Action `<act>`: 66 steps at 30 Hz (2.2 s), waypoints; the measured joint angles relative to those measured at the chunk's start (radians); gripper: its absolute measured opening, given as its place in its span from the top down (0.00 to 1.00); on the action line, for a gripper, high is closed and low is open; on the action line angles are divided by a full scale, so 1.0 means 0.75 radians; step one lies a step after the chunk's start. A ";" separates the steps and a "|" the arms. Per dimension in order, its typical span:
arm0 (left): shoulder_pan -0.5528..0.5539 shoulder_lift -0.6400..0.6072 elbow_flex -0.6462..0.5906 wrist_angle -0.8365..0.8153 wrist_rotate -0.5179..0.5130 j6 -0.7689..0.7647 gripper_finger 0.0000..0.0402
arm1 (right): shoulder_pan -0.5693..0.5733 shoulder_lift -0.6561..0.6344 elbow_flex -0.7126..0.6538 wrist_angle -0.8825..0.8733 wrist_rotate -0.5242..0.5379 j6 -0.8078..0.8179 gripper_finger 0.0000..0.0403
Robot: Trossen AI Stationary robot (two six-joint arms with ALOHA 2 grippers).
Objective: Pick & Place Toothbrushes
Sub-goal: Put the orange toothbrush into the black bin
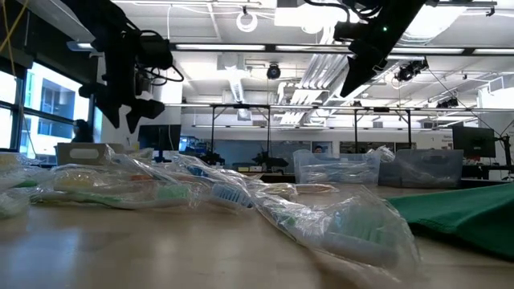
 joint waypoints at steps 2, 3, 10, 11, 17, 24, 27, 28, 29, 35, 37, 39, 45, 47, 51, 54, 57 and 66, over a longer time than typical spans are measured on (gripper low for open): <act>0.000 0.000 0.000 0.001 0.000 0.003 0.54 | 0.000 0.000 0.000 0.000 0.000 0.000 0.90; 0.000 0.000 0.000 0.002 0.000 0.003 0.53 | 0.000 0.000 0.000 0.000 0.000 0.000 0.90; -0.001 -0.004 0.000 0.125 0.138 0.128 0.60 | 0.000 0.000 0.000 0.000 0.000 0.000 0.90; -0.001 -0.004 0.000 0.152 0.174 0.147 0.63 | 0.000 0.000 0.000 0.000 0.000 0.000 0.90; -0.001 -0.004 0.000 0.277 0.359 0.224 0.84 | 0.000 0.000 0.000 0.000 0.000 0.000 0.90; -0.001 -0.004 0.000 0.325 0.439 0.240 0.97 | 0.000 0.000 0.000 -0.001 0.000 0.000 0.90; -0.006 -0.004 0.000 0.347 0.472 0.351 0.99 | 0.000 0.000 0.000 0.000 0.000 0.000 0.90; -0.018 -0.004 0.000 0.358 0.476 0.376 1.00 | 0.000 0.000 0.000 -0.001 0.000 0.000 0.90; -0.036 -0.004 0.000 0.373 0.475 0.397 1.00 | 0.000 0.000 0.000 0.000 -0.002 0.000 0.90; -0.185 -0.032 0.000 0.409 0.395 0.509 1.00 | 0.000 0.000 0.000 0.002 -0.005 0.000 0.90; -0.226 -0.053 0.000 0.387 0.367 0.527 1.00 | 0.000 0.000 0.000 0.007 -0.007 0.000 0.90; -0.263 -0.078 0.000 0.388 0.357 0.528 1.00 | 0.000 0.000 0.000 0.010 -0.018 0.000 0.90; -0.402 -0.148 0.000 0.386 0.357 0.563 1.00 | 0.002 -0.001 0.000 0.011 -0.113 0.000 0.90; -0.454 -0.180 0.000 0.366 0.357 0.564 1.00 | 0.007 -0.001 0.000 0.011 -0.115 0.000 0.90; -0.566 -0.254 0.000 0.340 0.358 0.576 1.00 | 0.029 -0.001 0.000 0.018 -0.115 0.001 0.90; -0.645 -0.320 -0.017 0.353 0.358 0.578 1.00 | 0.054 -0.001 0.000 0.039 -0.123 0.001 0.90; -0.727 -0.400 -0.099 0.404 0.358 0.586 1.00 | 0.083 -0.001 0.000 0.078 -0.187 0.001 0.90; -0.972 -0.665 -0.385 0.586 0.363 0.525 1.00 | 0.172 -0.001 0.000 0.161 -0.416 -0.056 0.90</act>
